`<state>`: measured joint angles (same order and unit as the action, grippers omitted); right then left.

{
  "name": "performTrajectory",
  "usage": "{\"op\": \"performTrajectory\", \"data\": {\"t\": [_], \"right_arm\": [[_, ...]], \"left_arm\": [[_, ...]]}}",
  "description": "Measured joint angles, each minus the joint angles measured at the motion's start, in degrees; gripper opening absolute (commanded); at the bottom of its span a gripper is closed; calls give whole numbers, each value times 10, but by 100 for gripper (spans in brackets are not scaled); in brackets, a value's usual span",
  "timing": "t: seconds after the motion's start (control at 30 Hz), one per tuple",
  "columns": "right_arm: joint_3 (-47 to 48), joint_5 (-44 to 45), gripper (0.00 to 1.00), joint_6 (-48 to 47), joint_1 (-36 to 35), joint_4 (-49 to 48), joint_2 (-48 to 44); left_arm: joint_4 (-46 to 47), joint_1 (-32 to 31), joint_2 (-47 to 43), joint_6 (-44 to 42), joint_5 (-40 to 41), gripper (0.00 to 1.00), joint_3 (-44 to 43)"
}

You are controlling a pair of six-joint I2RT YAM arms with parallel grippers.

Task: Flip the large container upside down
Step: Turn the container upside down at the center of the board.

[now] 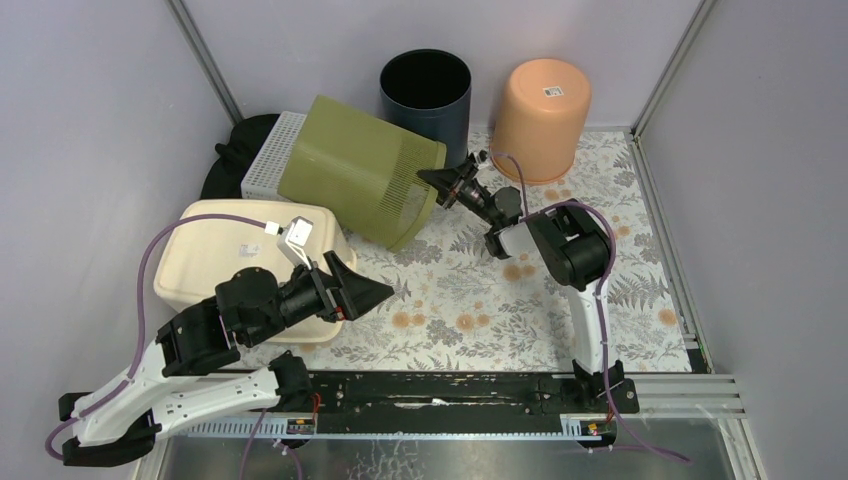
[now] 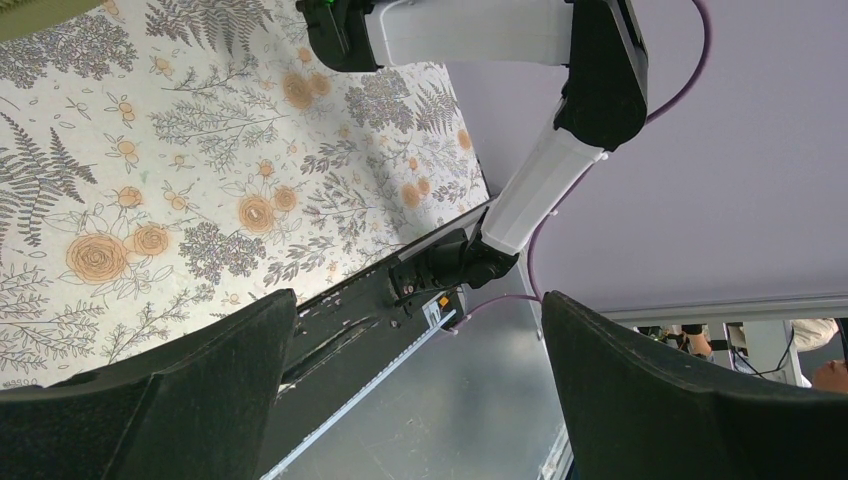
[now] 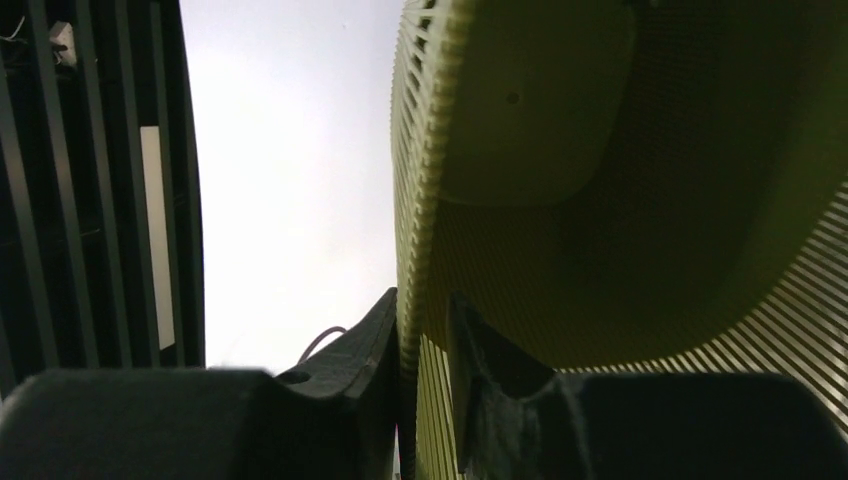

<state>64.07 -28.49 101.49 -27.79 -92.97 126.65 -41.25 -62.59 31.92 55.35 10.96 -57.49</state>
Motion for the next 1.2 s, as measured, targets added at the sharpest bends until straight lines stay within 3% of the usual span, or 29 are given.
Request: {"op": "performTrajectory", "data": {"t": [0.13, 0.8, 0.97, 1.2], "right_arm": [[-28, 6, 39, -8, 4, -5, -2], [-163, -1, 45, -42, 49, -6, -69], [-191, -10, 57, -51, 63, -6, -76], [-232, -15, 63, -64, 75, -6, -83]], "left_arm": [[0, 0, 0, 0, 0, 100, 0], [0, 0, -1, 0, 0, 100, 5], [0, 0, -1, 0, 0, 100, 8], [0, 0, -1, 0, 0, 100, 8]]}}
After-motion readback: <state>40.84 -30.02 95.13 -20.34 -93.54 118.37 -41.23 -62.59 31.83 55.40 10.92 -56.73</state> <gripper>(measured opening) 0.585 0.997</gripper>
